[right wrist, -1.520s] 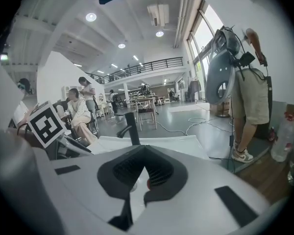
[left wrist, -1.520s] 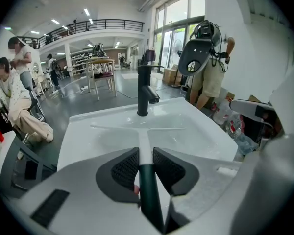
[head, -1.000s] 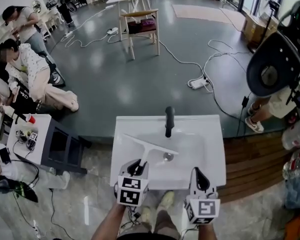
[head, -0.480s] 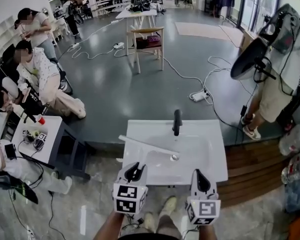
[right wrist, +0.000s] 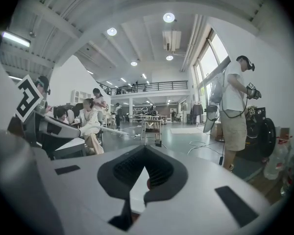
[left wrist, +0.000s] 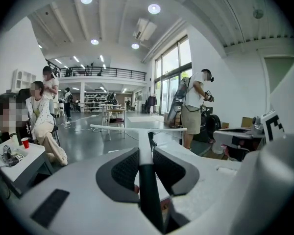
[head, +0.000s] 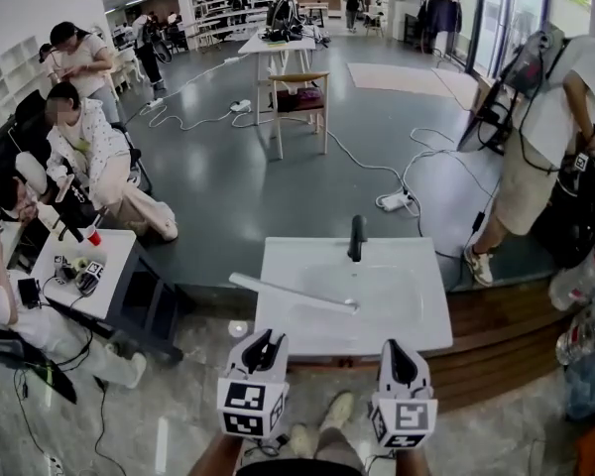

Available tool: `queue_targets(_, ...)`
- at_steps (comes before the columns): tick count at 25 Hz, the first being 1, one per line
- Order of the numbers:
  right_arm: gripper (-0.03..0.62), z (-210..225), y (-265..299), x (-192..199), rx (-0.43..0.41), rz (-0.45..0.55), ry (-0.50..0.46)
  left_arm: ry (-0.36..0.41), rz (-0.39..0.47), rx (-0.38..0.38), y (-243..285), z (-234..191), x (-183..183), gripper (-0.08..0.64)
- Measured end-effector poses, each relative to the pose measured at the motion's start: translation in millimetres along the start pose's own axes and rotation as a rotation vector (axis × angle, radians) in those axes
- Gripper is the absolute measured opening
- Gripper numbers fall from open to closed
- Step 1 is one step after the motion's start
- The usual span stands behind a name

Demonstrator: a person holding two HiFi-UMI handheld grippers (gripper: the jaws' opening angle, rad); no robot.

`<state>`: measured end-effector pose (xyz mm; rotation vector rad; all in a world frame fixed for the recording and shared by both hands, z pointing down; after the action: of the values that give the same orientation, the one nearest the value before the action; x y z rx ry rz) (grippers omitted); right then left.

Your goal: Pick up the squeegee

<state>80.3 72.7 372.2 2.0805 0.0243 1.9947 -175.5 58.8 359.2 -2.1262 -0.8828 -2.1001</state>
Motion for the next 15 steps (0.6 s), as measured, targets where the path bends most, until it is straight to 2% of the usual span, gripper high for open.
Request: queue_targets(15, -0.002, -35.6, -62.3, 17.8, 0.016, -0.012, 0.006, 0.016, 0.034, 0.024, -65.5, 8.8, 25.6, 0.092)
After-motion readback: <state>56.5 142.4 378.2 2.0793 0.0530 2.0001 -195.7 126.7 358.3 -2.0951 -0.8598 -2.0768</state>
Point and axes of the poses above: the fingertips, and each gripper's own axes: y forward along the fingers, z to its right, x out of its underside, the point moved 8 cm from there along -y, backward along the fingers, and after that the axes turned 5 degrees about x, right-handed, at the moved point
